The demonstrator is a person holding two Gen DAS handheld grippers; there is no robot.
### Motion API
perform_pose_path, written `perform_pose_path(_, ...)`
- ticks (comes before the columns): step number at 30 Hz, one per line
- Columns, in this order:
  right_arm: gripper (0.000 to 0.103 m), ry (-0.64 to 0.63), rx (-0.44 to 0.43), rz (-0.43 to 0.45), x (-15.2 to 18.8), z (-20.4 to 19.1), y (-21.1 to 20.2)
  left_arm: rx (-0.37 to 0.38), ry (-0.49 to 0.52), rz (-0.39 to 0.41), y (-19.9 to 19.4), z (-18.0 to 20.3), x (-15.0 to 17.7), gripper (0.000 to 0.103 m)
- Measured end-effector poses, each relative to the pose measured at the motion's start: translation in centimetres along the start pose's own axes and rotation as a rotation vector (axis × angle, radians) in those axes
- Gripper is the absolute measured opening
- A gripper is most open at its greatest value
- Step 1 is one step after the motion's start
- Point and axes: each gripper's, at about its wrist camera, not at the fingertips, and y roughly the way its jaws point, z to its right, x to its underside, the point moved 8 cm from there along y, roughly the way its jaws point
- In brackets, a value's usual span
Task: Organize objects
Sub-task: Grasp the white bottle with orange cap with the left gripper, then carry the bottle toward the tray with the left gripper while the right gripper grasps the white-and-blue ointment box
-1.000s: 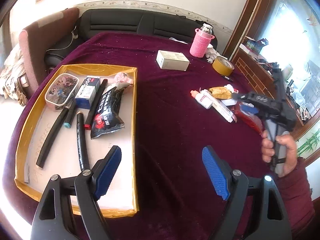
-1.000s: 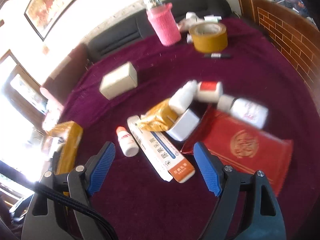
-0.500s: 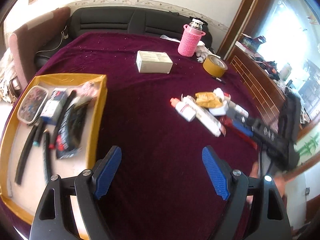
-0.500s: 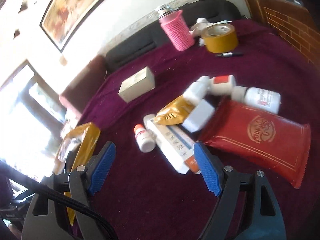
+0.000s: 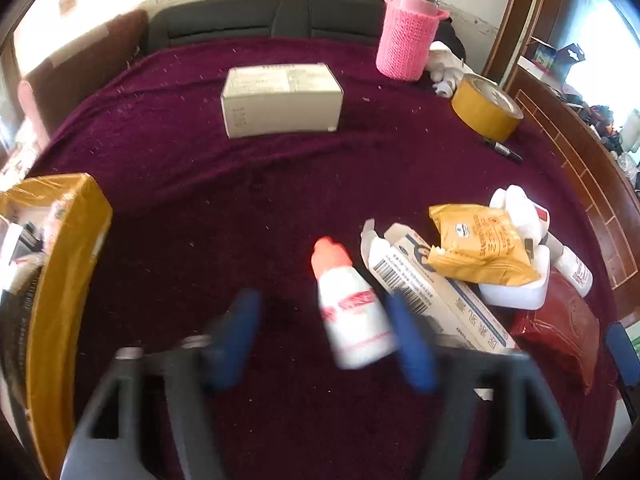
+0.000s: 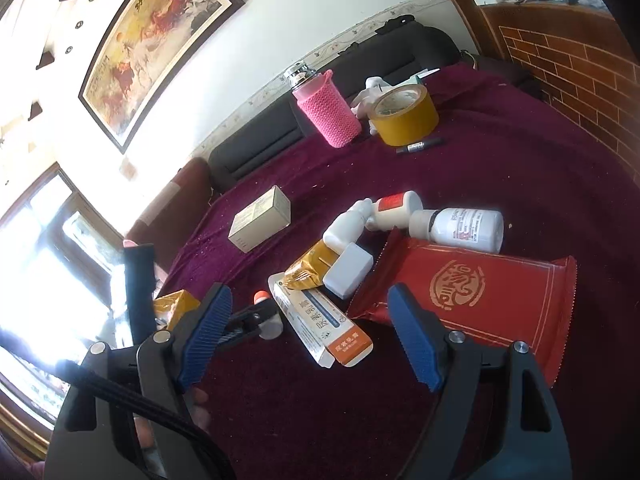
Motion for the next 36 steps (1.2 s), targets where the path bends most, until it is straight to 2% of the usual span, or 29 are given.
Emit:
perform_pose_path(1, 0.081, 0.004, -0.003, 0.001, -0.1, 0.0, -0.1, -0.016, 0.015, 0.018, -0.3, -0.4, -0.1, 0.023)
perform_pose_path(3, 0.081, 0.008, -0.005, 0.002, -0.1, 0.0, -0.2, 0.018, 0.026, 0.001, -0.7, -1.0, 0.3, 0.023)
perform_pose_path(7, 0.081, -0.011, 0.002, -0.013, 0.1, -0.2, 0.3, -0.012, 0.054, 0.013, -1.8, -2.5, 1.7, 0.023)
perform_pose_path(12, 0.081, -0.058, 0.030, -0.046, 1.1, -0.7, 1.3, -0.070, 0.103, 0.044, -1.1, -1.9, 1.6, 0.024)
perform_pose_path(13, 0.081, -0.070, 0.042, -0.052, 1.3, -0.7, 1.5, -0.050, 0.102, 0.033, -1.1, -1.7, 1.6, 0.024)
perform_pose_path(16, 0.081, -0.097, 0.074, -0.078, 2.0, -0.5, 2.3, 0.078, 0.046, 0.003, -2.8, -2.2, 2.4, 0.022)
perform_pose_path(21, 0.081, -0.135, 0.144, -0.140, 3.6, -0.2, 4.0, 0.200, 0.007, 0.072, -9.4, -5.0, 4.3, 0.023)
perform_pose_path(25, 0.081, -0.120, 0.173, -0.203, 4.6, -0.4, 5.7, 0.224, 0.026, 0.162, -14.8, -8.8, 6.1, 0.023)
perform_pose_path(29, 0.081, -0.140, 0.292, -0.240, 4.3, -0.9, 8.2, 0.164, 0.054, 0.244, -17.4, -12.5, 7.3, 0.023)
perform_pose_path(30, 0.081, -0.132, 0.299, -0.262, 4.4, -1.1, 8.8, 0.159, 0.052, 0.253, -17.6, -13.3, 7.5, 0.023)
perform_pose_path(33, 0.081, -0.139, 0.193, -0.404, 6.4, -3.9, 10.2, 0.176, 0.001, 0.256, -18.1, -16.2, 8.2, 0.023)
perform_pose_path(34, 0.081, -0.142, 0.105, -0.491, 7.7, -5.4, 10.3, 0.192, -0.021, 0.256, -18.3, -17.3, 8.5, 0.023)
perform_pose_path(35, 0.080, -0.143, 0.043, -0.542, 8.4, -6.6, 10.0, 0.201, -0.035, 0.260, -18.5, -18.1, 8.6, 0.023)
perform_pose_path(36, 0.080, -0.161, 0.046, -0.538, 8.3, -7.3, 9.4, 0.204, -0.045, 0.263, -18.6, -18.8, 8.8, 0.023)
